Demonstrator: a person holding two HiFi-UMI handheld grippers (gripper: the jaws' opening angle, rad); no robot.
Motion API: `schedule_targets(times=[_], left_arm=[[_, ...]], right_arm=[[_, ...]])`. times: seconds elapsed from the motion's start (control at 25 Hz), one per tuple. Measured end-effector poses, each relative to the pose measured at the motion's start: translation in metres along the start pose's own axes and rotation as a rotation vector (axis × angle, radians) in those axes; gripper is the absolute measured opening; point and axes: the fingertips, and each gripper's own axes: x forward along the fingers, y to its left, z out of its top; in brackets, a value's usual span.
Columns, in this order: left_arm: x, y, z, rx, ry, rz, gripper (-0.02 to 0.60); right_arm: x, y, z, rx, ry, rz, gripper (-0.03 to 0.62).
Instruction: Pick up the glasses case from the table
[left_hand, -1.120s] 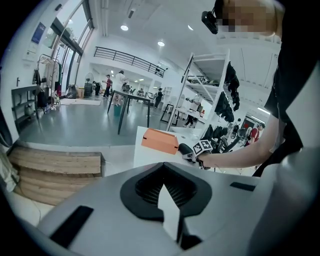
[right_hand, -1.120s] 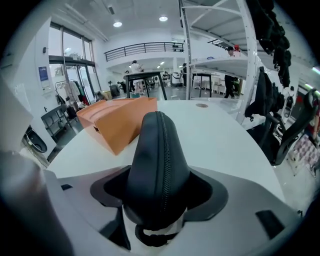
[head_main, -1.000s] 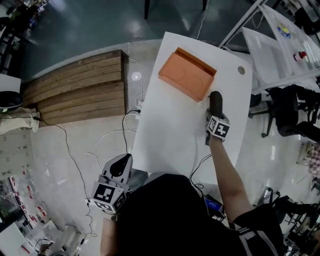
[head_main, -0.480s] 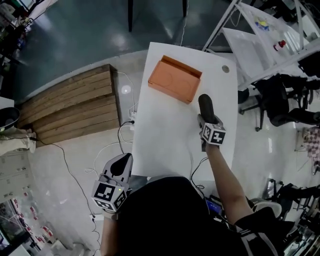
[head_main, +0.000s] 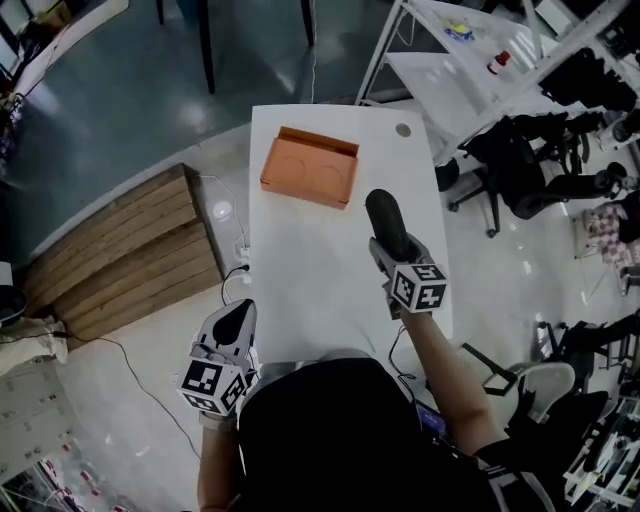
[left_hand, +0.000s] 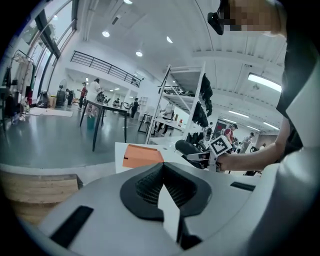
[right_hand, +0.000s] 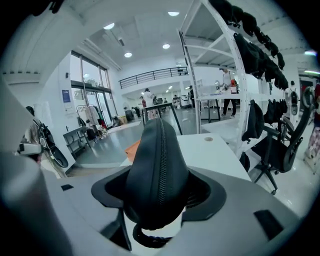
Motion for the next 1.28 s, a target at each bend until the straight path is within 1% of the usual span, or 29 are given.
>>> schedule_targets(times=[0.12,0.28,0.56,0.8,1.08,1.28], left_arm=[[0.007,-0.003,0.011,0.030,-0.032,-0.041,0.018],[0.019,-0.008,0.023,0.066,-0.042,-0.084,0.018],[0.032,-0.018,0.040,0.112,-0.070,-0.162,0.018],[0.035,-0.026,0.046,0.145,-0.077,-0.218,0.018],[0.031,-0.035,0.050,0.164,-0.081,-0.262,0.018],[0.029,-0.038,0.052,0.172,-0.082,-0.280,0.018]], right_arm=[[-0.025,0.018,0.013,0.004,-0.046,0.035,0.316],[-0.058,0.045,0.028,0.014,-0.099,0.105,0.316],[-0.107,0.085,0.042,-0.031,-0.187,0.150,0.316],[-0.135,0.111,0.042,-0.079,-0.234,0.155,0.316],[-0.156,0.134,0.036,-0.127,-0.244,0.159,0.316],[-0.162,0.142,0.038,-0.105,-0.270,0.153,0.316]])
